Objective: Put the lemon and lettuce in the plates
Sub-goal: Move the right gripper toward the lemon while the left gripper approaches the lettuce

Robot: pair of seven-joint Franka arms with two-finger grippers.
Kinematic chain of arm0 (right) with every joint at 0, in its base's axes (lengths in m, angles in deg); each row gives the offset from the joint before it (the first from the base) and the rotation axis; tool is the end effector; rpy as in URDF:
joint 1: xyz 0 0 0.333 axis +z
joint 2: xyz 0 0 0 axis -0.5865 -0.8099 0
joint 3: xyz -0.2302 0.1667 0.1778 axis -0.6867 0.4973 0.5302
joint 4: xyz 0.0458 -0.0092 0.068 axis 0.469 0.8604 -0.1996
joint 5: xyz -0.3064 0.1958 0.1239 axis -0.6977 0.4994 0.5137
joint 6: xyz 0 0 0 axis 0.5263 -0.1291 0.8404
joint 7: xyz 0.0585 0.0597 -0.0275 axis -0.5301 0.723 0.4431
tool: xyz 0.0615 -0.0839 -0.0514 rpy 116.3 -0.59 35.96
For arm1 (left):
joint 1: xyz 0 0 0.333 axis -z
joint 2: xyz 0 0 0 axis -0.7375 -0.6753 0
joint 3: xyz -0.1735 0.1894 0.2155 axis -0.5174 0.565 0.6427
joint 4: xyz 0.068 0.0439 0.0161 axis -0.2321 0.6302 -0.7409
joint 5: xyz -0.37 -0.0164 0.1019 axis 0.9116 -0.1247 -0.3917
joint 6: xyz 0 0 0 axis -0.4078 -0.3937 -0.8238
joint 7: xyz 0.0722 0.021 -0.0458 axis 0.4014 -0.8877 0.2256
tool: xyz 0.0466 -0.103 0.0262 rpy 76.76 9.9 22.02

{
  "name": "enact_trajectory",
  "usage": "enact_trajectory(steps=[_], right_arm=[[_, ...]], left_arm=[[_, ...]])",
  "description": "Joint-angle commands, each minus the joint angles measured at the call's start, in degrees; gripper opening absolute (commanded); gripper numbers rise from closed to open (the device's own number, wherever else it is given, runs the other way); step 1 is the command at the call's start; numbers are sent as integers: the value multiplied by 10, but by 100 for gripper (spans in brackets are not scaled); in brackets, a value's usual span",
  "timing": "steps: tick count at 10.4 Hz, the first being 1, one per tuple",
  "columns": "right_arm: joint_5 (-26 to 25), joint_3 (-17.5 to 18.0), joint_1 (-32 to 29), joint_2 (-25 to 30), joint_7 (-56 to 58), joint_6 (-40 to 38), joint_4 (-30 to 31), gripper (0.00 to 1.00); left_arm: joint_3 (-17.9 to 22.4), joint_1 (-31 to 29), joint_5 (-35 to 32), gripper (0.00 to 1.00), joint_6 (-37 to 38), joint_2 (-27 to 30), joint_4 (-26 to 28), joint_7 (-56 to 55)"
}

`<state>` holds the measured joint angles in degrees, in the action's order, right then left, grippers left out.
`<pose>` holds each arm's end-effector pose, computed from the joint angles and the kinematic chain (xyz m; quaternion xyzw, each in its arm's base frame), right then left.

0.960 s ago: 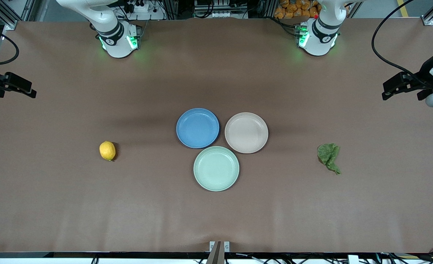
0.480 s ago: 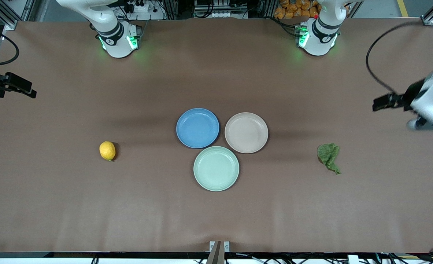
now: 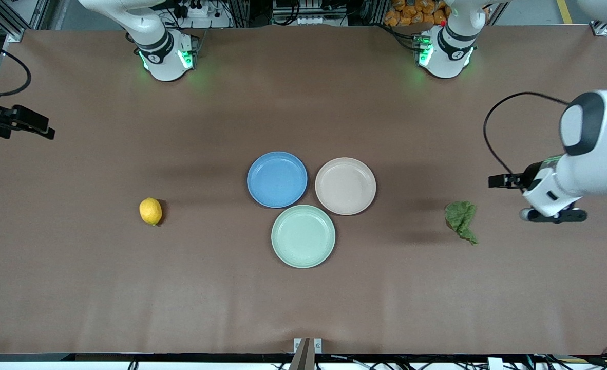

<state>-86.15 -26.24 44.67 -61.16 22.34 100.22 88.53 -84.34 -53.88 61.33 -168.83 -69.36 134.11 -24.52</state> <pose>0.5493 -0.0290 0.6169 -0.9979 0.0216 0.0591 0.0142 0.6184 -0.0180 0.3995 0.9923 -0.0056 -0.1231 0.0088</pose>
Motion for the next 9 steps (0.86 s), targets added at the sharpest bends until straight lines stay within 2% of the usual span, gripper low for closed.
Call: enact_trajectory(steps=[1,4,9], right_arm=[[5,2,4,-35,-5,36,28,100],[51,7,19,-77,-4,112,70,100],[52,8,30,-120,33,308,203,100]], left_arm=[[-2,1,-12,100,-37,-35,2,0],[-2,1,-12,100,-76,-83,2,0],[0,6,-16,100,-135,-141,2,-4]])
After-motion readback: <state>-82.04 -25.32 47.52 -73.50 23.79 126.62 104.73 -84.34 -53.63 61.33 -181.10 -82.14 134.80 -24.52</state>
